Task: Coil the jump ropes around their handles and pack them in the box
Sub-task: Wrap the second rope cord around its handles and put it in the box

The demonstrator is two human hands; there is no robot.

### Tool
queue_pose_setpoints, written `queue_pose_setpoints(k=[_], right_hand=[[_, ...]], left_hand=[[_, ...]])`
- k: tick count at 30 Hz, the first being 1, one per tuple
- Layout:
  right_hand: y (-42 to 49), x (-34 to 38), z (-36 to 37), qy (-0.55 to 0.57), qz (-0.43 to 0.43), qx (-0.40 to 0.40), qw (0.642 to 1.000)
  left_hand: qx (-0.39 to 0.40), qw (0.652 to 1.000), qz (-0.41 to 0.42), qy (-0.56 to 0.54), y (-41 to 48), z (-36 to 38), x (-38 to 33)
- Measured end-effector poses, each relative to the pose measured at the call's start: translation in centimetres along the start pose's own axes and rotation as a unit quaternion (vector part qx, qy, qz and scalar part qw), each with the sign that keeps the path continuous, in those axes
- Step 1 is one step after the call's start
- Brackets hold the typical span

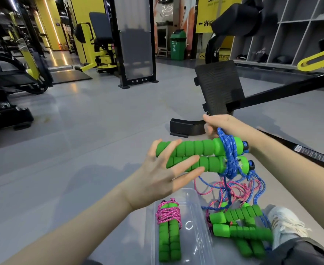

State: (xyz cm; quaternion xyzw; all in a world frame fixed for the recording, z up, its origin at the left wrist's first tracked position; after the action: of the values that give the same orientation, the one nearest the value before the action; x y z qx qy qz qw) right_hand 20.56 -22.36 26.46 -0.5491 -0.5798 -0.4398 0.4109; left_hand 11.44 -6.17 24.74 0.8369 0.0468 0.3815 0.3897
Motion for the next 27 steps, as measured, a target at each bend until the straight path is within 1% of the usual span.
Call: queue_pose_setpoints(k=[1, 2, 3, 4, 5, 6, 7, 8, 9, 10, 11, 13, 17, 22, 27], right_hand=[[0.4, -0.8, 0.4, 0.03, 0.04, -0.005, 0.999], [0.8, -1.9, 0.9, 0.042, 0.08, -0.029, 0.996], [0.4, -2.5, 1.9, 0.042, 0.087, -0.009, 0.995], [0.1, -3.8, 1.5, -0.01, 0.06, -0.026, 0.998], [-0.8, -3.9, 0.8, 0.002, 0.041, -0.085, 0.996], [-1.2, -4.8, 0.2, 0.031, 0.086, -0.14, 0.986], [-1.1, -5.0, 0.8, 0.037, 0.099, -0.132, 0.986], [-0.5, -5.0, 1.6, 0.165, 0.102, -0.142, 0.971], [-0.7, -3.6, 2.9, 0.239, 0.071, -0.084, 0.965], [-0.8, -3.2, 3.3, 0.256, 0.036, -0.038, 0.965], [-0.7, -3.4, 3.6, 0.23, 0.029, -0.017, 0.973], [0.0, -3.9, 4.4, 0.167, 0.052, -0.014, 0.984], [0.1, -3.9, 5.6, 0.091, 0.059, 0.015, 0.994], [-0.5, -4.0, 7.0, 0.088, 0.091, 0.074, 0.989], [-0.6, -4.3, 7.5, 0.059, 0.097, 0.084, 0.99]], left_hand=[[-0.002, 1.0, -0.01, 0.002, 0.1, 0.0, 0.2], [-0.001, 1.0, -0.019, 0.002, 0.2, 0.1, 0.3], [0.005, 1.0, -0.029, 0.0, 0.3, 0.2, 0.6], [0.015, 0.999, -0.041, -0.001, 0.3, 0.3, 0.9], [0.022, 0.998, -0.054, 0.001, 0.2, 0.4, 1.3], [0.028, 0.997, -0.068, 0.006, 0.1, 0.4, 1.7], [0.031, 0.996, -0.08, 0.014, -0.2, 0.4, 2.2], [0.034, 0.995, -0.091, 0.02, -0.6, 0.6, 2.7], [0.04, 0.994, -0.102, 0.027, -1.0, 0.8, 3.3], [0.05, 0.992, -0.111, 0.037, -1.6, 1.1, 3.8], [0.062, 0.99, -0.118, 0.046, -2.2, 1.4, 4.4], [0.076, 0.987, -0.13, 0.056, -3.1, 1.8, 5.2], [0.093, 0.98, -0.158, 0.072, -4.1, 1.8, 6.5], [0.134, 0.97, -0.172, 0.107, -4.6, 2.4, 7.5], [0.167, 0.963, -0.168, 0.128, -5.7, 3.1, 8.0]])
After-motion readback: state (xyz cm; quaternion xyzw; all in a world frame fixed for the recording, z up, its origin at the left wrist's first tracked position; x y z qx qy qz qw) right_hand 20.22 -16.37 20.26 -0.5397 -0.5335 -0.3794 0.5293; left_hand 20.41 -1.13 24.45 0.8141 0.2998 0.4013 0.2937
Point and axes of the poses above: each hand's wrist, its own y-axis towards the middle knuckle, its own z-axis out of the palm, x = y × z, the point moved 9 cm from there along y, towards the middle knuckle, and after that the axes turned 4 degrees about -x, right-handed, at the moved point
